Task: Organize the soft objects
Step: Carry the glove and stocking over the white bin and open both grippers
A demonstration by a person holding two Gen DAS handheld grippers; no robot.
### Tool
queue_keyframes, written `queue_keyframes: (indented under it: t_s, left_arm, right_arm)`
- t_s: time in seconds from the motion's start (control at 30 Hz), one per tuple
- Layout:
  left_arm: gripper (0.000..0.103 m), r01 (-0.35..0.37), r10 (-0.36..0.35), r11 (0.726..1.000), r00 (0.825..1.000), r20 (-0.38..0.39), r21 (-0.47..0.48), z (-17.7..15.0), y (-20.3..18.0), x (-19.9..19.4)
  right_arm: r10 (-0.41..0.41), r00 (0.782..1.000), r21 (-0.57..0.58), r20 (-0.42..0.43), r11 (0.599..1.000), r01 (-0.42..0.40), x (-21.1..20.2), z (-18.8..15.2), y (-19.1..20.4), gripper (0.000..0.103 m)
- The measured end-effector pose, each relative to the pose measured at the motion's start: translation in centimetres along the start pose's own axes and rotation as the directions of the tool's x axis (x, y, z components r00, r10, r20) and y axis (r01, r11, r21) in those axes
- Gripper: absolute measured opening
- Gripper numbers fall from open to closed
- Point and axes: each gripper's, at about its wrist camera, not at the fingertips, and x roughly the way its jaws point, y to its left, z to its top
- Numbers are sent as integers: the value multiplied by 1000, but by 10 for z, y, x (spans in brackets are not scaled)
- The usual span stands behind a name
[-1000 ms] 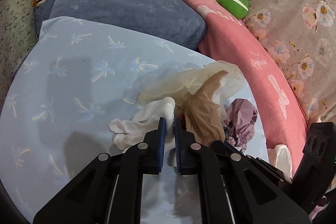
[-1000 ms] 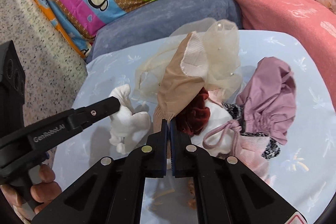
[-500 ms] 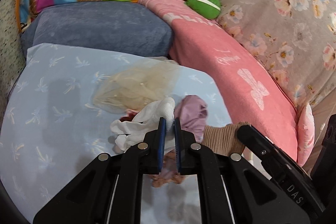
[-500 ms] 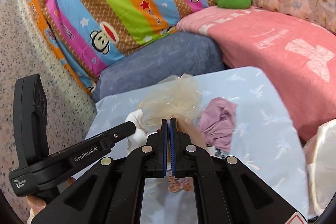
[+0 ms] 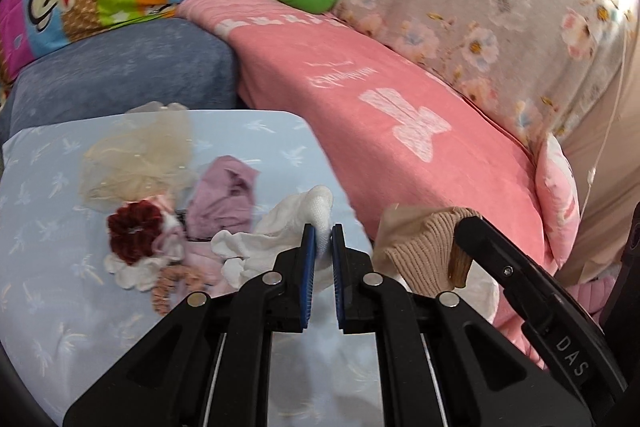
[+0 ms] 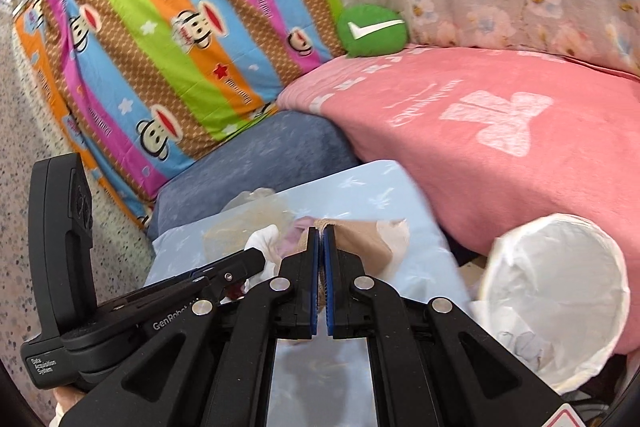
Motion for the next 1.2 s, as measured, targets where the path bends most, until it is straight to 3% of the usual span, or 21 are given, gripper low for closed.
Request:
queue_keyframes:
  t_s: [0.57, 1.03, 1.1, 1.2]
  left_arm:
    - [9, 98, -78, 980, 990, -118, 173, -22, -117, 53]
    - [9, 154, -114, 966, 974, -194, 206, -31, -163, 86]
    - [12, 151, -111, 967, 974, -197, 204, -31, -163, 88]
    - [30, 131, -93, 971, 977, -192, 198, -32, -161, 89]
  right_arm:
    - [-172, 985, 184, 34, 969, 163, -53, -18, -136, 2]
    - [-222, 975, 244, 9, 946, 213, -55, -27, -182, 6]
    - [-228, 973, 247, 13, 944, 218, -55, -27, -184, 8]
    - [-230, 973, 243, 12, 945, 220, -53, -28, -183, 9]
